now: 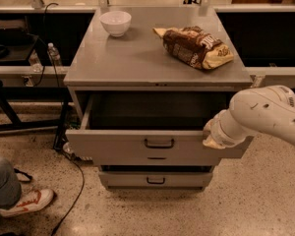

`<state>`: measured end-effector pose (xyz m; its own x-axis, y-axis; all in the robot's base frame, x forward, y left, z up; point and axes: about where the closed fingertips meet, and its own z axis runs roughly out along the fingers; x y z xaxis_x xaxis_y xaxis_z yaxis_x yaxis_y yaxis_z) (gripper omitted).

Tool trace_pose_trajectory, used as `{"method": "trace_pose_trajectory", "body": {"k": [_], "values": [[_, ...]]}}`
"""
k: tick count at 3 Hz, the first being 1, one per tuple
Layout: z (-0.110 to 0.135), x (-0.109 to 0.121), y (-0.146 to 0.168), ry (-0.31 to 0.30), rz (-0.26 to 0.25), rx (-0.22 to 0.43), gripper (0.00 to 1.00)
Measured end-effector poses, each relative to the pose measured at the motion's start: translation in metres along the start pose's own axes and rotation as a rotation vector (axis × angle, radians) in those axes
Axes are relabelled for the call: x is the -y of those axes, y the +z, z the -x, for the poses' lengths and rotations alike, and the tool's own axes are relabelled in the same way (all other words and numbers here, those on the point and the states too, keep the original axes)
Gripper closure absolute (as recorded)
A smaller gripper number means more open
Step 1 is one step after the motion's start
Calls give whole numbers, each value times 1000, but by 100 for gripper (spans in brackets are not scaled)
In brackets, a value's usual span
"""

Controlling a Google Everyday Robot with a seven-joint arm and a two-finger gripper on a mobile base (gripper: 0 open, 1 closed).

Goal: Open top drawer

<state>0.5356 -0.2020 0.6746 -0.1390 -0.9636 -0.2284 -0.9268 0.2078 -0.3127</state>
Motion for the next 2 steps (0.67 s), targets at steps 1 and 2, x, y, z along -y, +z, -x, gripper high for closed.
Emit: {"method": "trace_pose_trajectory", "body": {"k": [1,2], "values": [[0,0,-1,0,0,0,13],[0,0,0,-1,1,0,0]]}}
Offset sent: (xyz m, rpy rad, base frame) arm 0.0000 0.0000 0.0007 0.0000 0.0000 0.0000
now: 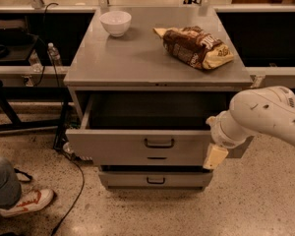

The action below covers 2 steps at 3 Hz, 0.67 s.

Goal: Open top drawer

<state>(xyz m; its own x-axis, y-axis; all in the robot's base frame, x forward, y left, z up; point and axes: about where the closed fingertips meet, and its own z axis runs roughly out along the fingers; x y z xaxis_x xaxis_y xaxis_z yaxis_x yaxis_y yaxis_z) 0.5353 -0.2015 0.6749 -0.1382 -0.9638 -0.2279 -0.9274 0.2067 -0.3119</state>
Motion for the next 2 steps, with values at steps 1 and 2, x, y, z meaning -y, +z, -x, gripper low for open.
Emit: {"method": "trace_pose_trajectory", "body": {"k": [1,2], "values": [[0,0,0,0,0,0,0],[0,1,7,-5,30,-11,0]]}}
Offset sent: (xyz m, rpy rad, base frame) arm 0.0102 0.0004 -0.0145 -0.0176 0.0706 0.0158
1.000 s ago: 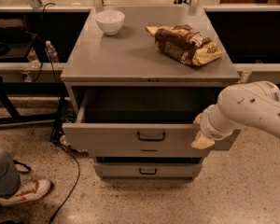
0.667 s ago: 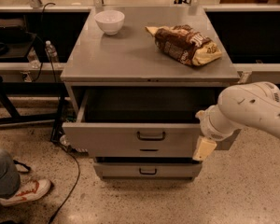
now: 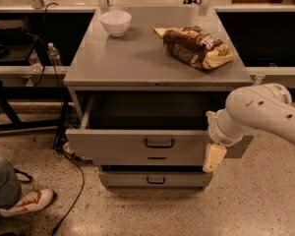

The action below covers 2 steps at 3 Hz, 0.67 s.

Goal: Open top drawer

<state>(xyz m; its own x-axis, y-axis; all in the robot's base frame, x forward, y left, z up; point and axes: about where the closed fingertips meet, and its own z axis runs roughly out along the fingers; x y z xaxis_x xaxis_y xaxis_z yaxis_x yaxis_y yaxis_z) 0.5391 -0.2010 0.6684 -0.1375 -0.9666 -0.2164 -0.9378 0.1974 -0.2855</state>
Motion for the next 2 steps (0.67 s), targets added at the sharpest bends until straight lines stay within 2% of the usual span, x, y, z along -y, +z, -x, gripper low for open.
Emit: {"method": "trace_pose_trajectory", "body": {"k": [1,2], "values": [[-7,-2,13,21,44,-8,3],[-12,-8,15,36,53,-9,26]]}}
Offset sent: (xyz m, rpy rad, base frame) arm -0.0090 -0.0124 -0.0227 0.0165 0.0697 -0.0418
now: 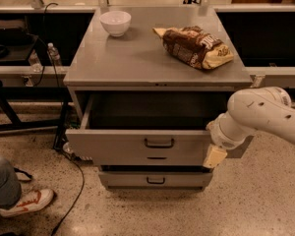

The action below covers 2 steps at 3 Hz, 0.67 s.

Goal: Open top drawer

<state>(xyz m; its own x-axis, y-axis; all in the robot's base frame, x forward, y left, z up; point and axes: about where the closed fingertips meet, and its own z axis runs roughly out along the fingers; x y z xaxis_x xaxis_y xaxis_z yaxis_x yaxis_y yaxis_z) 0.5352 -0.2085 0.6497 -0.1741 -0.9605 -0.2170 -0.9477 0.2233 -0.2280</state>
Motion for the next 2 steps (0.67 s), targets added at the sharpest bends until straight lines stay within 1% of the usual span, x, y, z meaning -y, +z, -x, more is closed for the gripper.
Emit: {"method": "trace_pose_trajectory", "body": {"k": [1,2], "values": [[-15,-27,-10,59,3,-4,56],[-19,-39,-18,77,1,-7,79]]}}
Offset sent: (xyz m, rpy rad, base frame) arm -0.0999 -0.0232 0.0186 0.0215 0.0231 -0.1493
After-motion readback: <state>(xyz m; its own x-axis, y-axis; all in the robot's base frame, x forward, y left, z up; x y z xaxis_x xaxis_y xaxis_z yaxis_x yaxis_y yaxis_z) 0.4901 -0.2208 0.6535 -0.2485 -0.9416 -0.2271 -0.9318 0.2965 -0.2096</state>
